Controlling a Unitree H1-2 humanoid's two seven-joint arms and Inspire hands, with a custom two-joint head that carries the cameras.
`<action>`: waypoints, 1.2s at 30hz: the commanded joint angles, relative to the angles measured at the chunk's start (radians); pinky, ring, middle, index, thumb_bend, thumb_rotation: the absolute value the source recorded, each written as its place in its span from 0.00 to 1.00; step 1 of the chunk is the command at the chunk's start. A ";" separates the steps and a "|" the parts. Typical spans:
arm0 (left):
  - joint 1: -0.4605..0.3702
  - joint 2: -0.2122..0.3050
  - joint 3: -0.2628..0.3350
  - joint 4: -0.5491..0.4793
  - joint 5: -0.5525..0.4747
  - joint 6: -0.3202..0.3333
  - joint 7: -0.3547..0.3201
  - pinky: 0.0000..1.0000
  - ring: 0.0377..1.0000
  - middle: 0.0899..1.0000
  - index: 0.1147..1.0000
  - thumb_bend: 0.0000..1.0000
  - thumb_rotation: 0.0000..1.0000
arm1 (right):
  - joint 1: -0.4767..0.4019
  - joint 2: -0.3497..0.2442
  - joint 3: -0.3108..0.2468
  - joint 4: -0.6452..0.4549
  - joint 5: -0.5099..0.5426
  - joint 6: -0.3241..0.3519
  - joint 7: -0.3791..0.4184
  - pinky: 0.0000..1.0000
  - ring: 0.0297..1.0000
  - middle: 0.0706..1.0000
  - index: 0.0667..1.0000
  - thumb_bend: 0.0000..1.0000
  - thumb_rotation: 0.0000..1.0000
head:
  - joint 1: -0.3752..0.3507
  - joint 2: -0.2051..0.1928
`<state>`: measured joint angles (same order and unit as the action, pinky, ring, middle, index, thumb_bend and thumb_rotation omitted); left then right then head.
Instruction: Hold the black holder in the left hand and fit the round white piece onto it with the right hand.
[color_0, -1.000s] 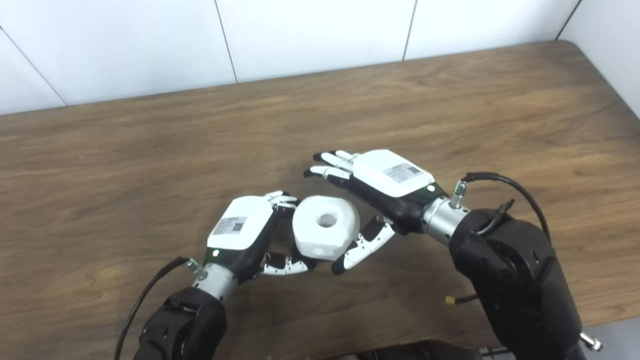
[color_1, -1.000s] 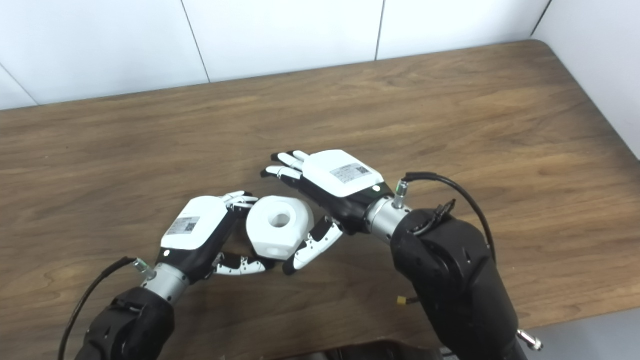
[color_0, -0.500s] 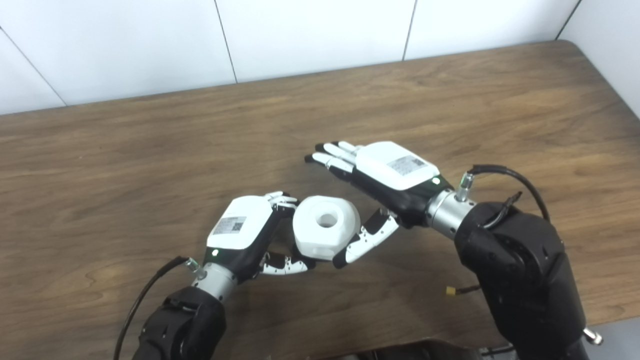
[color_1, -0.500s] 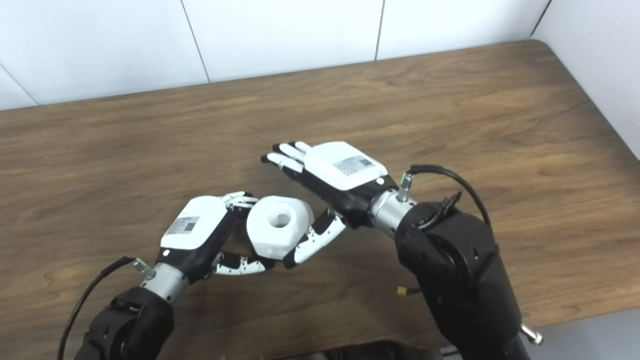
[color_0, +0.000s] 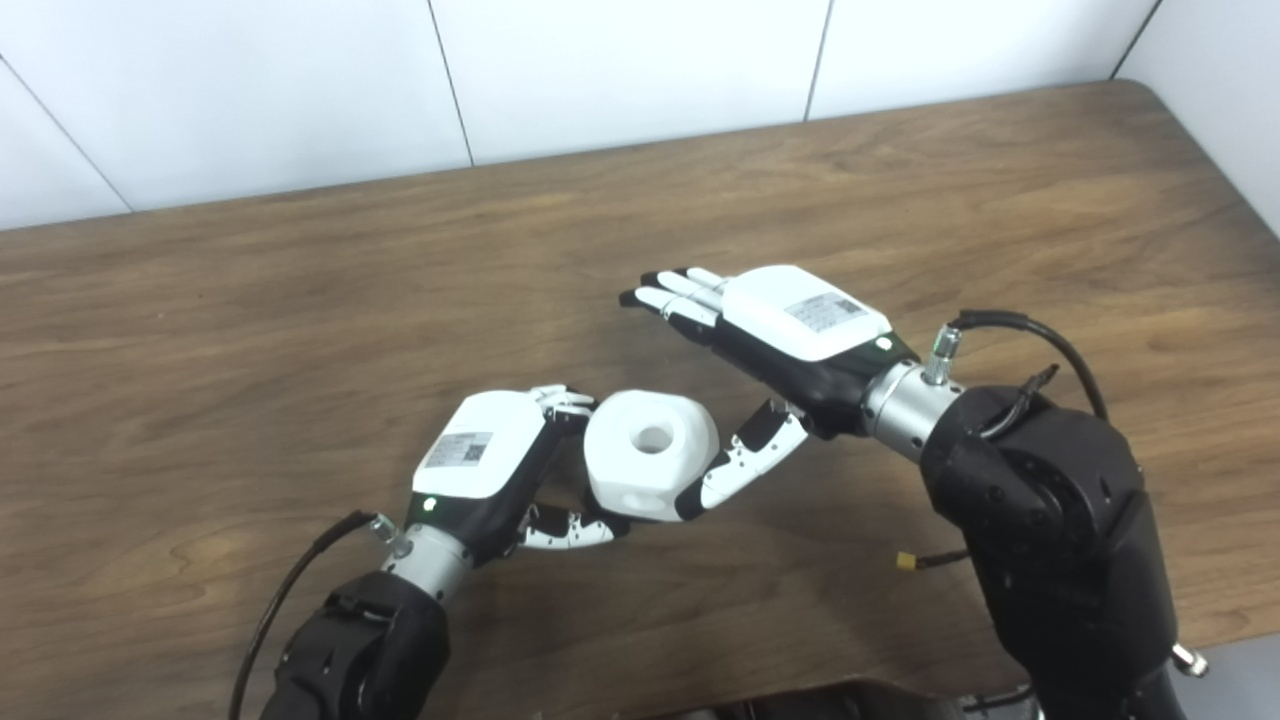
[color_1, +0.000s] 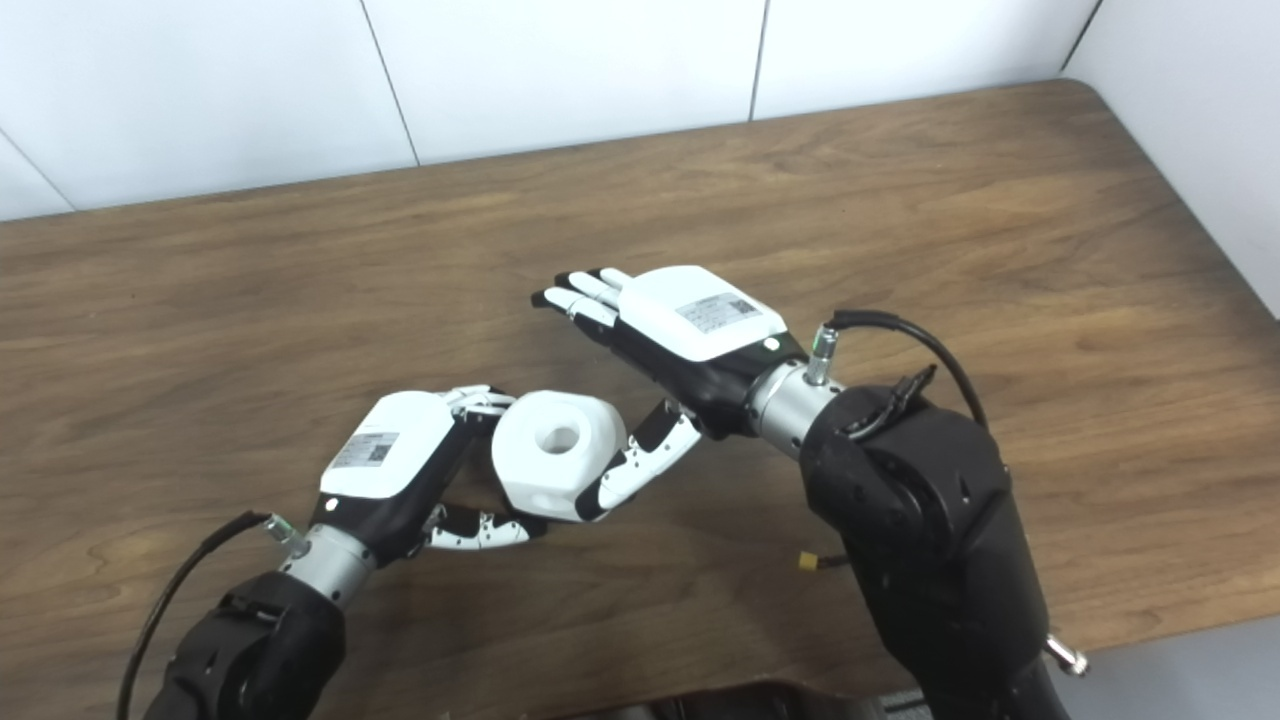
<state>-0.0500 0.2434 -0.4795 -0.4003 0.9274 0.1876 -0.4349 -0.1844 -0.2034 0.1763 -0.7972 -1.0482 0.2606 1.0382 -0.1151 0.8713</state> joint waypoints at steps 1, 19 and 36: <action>0.028 0.023 -0.029 0.042 0.000 0.040 -0.116 0.84 0.87 0.82 0.78 0.73 0.27 | -0.031 -0.001 -0.011 -0.030 0.006 -0.004 -0.007 0.95 0.99 0.99 0.97 1.00 0.48 | 0.000 0.001; 0.014 0.028 -0.032 -0.022 -0.004 0.069 -0.241 0.97 1.00 1.00 1.00 0.94 0.45 | -0.054 -0.017 -0.027 -0.012 0.026 -0.005 0.001 0.95 1.00 0.99 0.98 1.00 0.51 | 0.006 -0.002; 0.032 0.114 0.201 -0.065 -0.076 0.062 -0.158 0.89 0.96 0.95 0.98 0.93 0.45 | -0.041 -0.035 -0.067 0.020 0.090 0.029 -0.016 0.99 1.00 1.00 1.00 0.98 0.59 | 0.070 -0.024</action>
<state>-0.0456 0.3347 -0.2964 -0.4698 0.8608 0.2244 -0.5888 -0.2108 -0.2241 0.1225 -0.7592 -0.9784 0.2825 1.0504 -0.0445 0.8468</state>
